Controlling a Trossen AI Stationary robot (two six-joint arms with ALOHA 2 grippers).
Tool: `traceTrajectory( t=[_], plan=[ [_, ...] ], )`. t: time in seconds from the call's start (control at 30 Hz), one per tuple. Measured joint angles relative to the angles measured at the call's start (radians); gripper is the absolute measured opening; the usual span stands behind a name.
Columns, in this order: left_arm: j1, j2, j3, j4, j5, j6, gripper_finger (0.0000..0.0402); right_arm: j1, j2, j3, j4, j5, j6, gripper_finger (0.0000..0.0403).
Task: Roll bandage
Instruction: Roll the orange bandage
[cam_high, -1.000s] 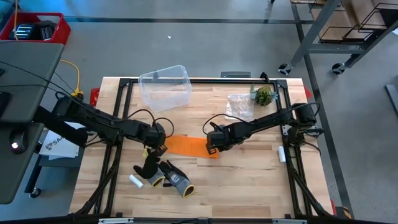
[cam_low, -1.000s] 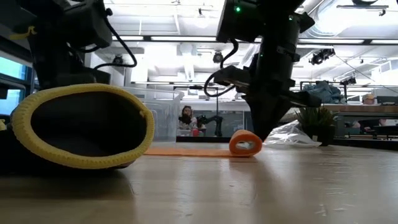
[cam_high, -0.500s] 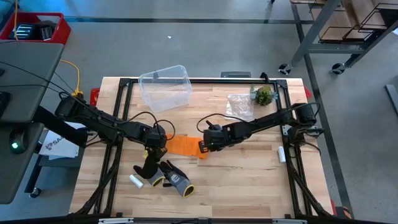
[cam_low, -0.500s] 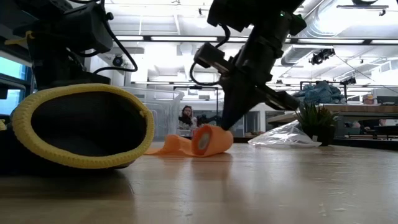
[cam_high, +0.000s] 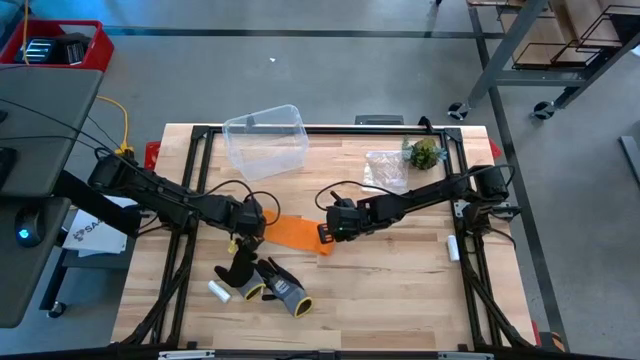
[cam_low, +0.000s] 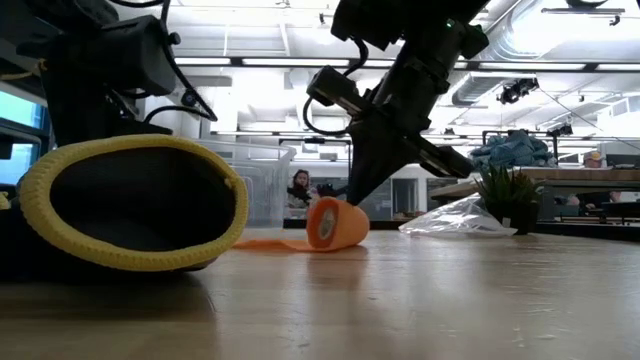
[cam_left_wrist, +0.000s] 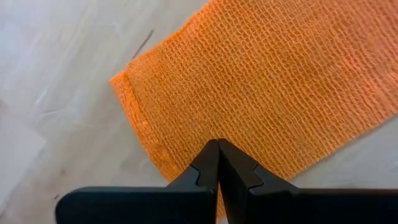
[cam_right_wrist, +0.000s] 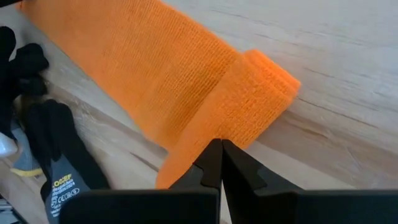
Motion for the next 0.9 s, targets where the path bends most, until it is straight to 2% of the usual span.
traceTrajectory(
  t=[0.43, 0.57, 0.7, 0.9],
  plan=[
    [0.000, 0.001, -0.001, -0.086, -0.021, -0.028, 0.0000, -0.004, -0.005, 0.001, 0.042, 0.008, -0.039, 0.0000],
    [0.000, 0.001, -0.001, -0.086, -0.019, -0.029, 0.0000, -0.005, -0.083, 0.002, -0.088, 0.041, -0.061, 0.0000],
    [0.000, 0.001, -0.001, -0.085, -0.020, -0.029, 0.0000, 0.002, -0.112, 0.003, -0.238, 0.018, -0.094, 0.0000],
    [0.000, 0.001, -0.001, -0.084, -0.021, -0.030, 0.0000, 0.017, -0.028, 0.001, -0.187, -0.040, -0.095, 0.0000]
  ],
)
